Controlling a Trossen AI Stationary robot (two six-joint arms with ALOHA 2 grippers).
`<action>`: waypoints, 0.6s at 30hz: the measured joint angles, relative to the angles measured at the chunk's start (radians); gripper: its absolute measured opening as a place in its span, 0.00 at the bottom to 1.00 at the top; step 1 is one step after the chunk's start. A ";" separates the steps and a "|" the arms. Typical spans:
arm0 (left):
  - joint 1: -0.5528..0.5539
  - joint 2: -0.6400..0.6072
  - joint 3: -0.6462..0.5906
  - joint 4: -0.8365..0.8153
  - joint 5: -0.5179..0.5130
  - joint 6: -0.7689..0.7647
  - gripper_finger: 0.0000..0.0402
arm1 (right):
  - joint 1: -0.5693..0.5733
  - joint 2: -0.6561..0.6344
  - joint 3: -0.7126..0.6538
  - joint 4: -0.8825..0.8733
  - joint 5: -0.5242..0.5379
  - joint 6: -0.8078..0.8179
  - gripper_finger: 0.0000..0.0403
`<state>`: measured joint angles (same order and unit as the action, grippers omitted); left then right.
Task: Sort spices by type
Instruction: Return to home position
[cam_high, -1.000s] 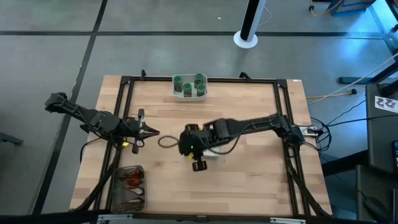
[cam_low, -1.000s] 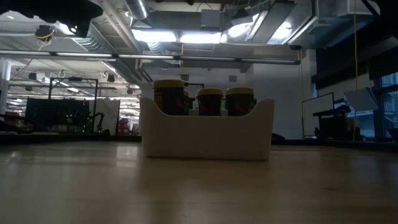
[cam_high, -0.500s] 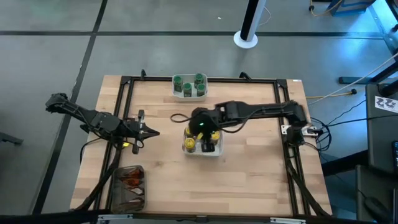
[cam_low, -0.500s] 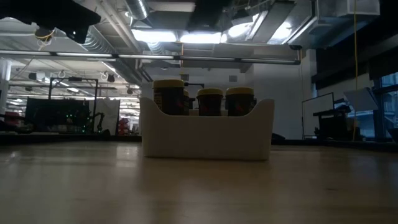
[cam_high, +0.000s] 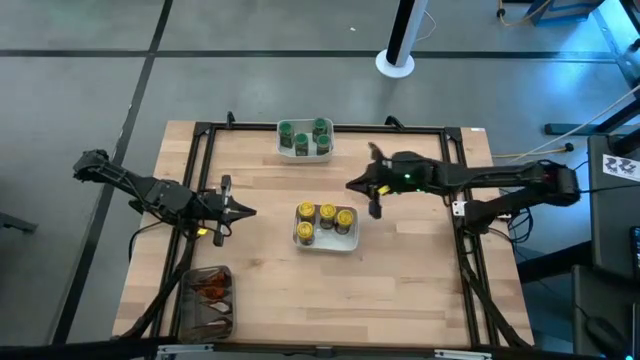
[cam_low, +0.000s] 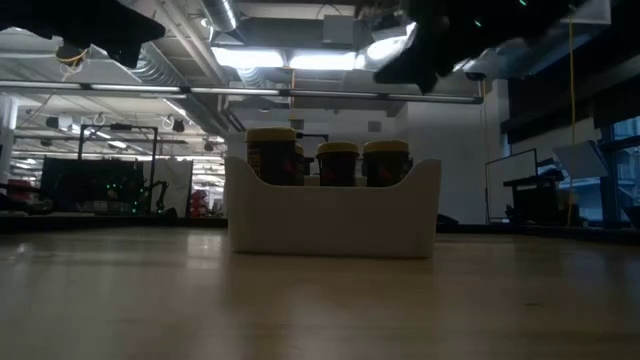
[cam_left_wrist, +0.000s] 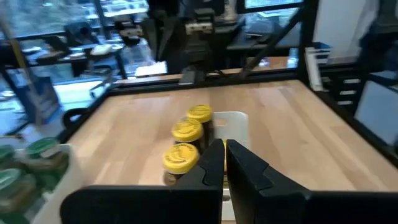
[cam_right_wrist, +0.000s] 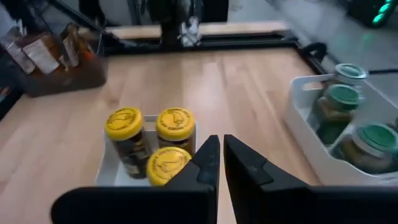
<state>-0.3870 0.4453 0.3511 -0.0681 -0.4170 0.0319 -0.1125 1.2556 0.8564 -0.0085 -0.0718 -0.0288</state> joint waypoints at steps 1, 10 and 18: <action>0.002 0.000 0.000 0.001 -0.014 0.008 0.01 | -0.004 -0.026 -0.045 0.042 0.001 0.003 0.06; 0.010 0.002 0.000 -0.002 -0.042 -0.001 0.01 | -0.002 -0.199 -0.328 0.274 0.019 0.086 0.06; 0.014 0.002 0.001 0.015 -0.042 0.030 0.01 | 0.001 -0.427 -0.531 0.301 0.136 0.190 0.06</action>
<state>-0.3730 0.4473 0.3519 -0.0528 -0.4587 0.0621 -0.1116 0.8283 0.3253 0.2923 0.0638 0.1616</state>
